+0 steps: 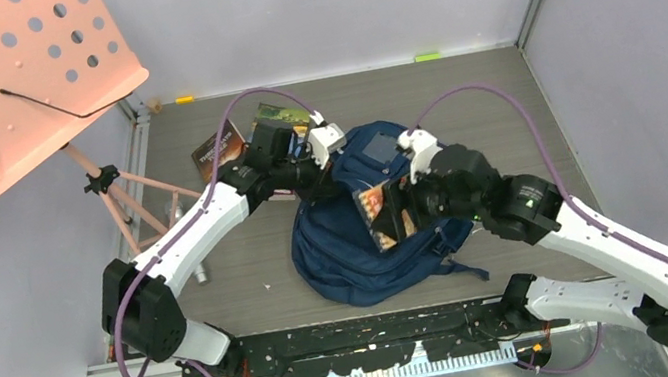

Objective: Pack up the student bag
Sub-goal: Place the personal item in the student bag.

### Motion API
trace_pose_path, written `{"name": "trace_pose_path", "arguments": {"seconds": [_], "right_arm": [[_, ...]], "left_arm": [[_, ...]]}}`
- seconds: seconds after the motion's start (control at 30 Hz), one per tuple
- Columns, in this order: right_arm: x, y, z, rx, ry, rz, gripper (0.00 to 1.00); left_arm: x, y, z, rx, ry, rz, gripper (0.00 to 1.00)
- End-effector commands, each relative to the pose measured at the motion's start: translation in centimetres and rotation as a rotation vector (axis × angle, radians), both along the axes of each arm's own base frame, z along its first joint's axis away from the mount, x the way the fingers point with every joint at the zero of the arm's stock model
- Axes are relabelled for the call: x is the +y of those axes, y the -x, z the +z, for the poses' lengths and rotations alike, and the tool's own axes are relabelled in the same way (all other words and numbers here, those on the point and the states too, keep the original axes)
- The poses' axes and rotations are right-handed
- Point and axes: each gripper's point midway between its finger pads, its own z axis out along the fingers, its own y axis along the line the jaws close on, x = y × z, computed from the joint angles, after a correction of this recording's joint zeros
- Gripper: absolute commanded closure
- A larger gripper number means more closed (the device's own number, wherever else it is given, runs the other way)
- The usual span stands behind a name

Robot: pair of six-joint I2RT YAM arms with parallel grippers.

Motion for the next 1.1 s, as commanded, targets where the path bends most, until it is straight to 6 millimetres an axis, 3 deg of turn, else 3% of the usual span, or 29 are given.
{"name": "trace_pose_path", "arguments": {"seconds": [0.0,0.2,0.23,0.33,0.47,0.6,0.87,1.07], "right_arm": [[3.7,2.2,0.1,-0.043,-0.004,0.137,0.5],[7.6,2.4,-2.1,-0.113,0.141,0.191,0.51],[7.9,2.0,-1.9,-0.129,0.154,0.18,0.5],[9.1,0.9,-4.1,-0.139,0.248,0.162,0.5],[7.7,-2.4,-5.1,-0.229,0.383,0.008,0.5],[6.3,-4.3,-5.2,-0.299,0.516,-0.064,0.49],[4.6,-6.1,-5.2,-0.381,0.671,-0.123,0.47],[3.1,-6.9,-7.0,-0.383,0.768,-0.151,0.45]], "left_arm": [[-0.5,-2.0,3.1,-0.034,0.094,0.025,1.0],[-0.8,-1.7,2.8,-0.008,0.104,0.007,1.0],[-0.8,-1.7,2.8,-0.006,0.103,0.007,1.0],[-0.7,-1.6,2.9,-0.009,0.104,0.006,1.0],[-0.5,-1.3,3.1,-0.022,0.106,0.002,1.0],[-0.3,-1.1,3.2,-0.031,0.103,-0.001,1.0],[0.0,-1.1,3.0,-0.03,0.089,0.005,1.0],[0.0,-1.0,3.4,-0.039,0.097,0.003,1.0]]}}
